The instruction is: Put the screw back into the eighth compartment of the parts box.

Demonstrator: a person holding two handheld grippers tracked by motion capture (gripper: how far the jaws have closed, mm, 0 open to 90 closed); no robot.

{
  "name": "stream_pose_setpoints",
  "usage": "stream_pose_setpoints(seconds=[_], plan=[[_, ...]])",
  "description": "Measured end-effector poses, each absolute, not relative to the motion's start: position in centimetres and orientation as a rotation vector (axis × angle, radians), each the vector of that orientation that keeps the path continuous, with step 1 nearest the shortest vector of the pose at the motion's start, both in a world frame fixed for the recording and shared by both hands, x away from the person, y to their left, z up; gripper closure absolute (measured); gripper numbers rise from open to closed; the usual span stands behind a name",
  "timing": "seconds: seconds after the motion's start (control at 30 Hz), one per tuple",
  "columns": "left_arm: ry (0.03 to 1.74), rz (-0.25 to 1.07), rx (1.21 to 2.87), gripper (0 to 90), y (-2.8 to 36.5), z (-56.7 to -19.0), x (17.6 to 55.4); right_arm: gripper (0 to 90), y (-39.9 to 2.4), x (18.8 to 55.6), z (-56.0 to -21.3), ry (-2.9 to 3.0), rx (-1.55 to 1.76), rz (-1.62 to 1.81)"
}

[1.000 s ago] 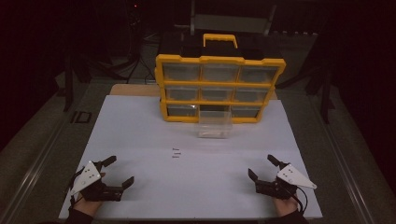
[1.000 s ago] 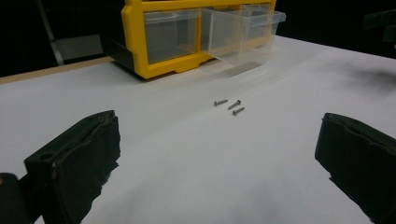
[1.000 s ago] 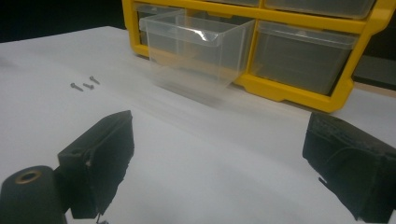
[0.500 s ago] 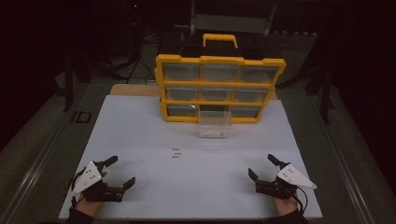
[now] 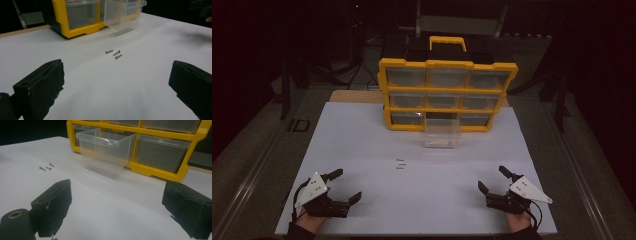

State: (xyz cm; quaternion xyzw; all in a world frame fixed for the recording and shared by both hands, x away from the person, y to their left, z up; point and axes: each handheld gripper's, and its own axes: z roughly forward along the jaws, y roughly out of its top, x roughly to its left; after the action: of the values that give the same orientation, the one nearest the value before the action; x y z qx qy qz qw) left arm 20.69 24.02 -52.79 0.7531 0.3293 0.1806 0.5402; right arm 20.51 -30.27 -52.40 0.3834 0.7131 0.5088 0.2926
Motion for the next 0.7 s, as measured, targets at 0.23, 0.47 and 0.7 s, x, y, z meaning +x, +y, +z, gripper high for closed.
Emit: stream_pose_setpoints(seconds=[0.23, 0.47, 0.7], plan=[[0.77, 0.431, 1.743, 0.0, 24.1, -51.0, 20.9, 9.1, -29.9, 20.5, -52.3, 1.9, 1.008, 1.353], [0.787, 0.445, 1.747, 0.0, 23.9, -48.9, 22.1, 9.1, -29.9, 20.5, -52.2, 1.893, 1.008, 1.358], [0.773, 0.441, 1.756, 0.0, 23.2, -47.1, 23.4, 9.1, -29.9, 20.6, -52.3, 1.906, 1.007, 1.355]])
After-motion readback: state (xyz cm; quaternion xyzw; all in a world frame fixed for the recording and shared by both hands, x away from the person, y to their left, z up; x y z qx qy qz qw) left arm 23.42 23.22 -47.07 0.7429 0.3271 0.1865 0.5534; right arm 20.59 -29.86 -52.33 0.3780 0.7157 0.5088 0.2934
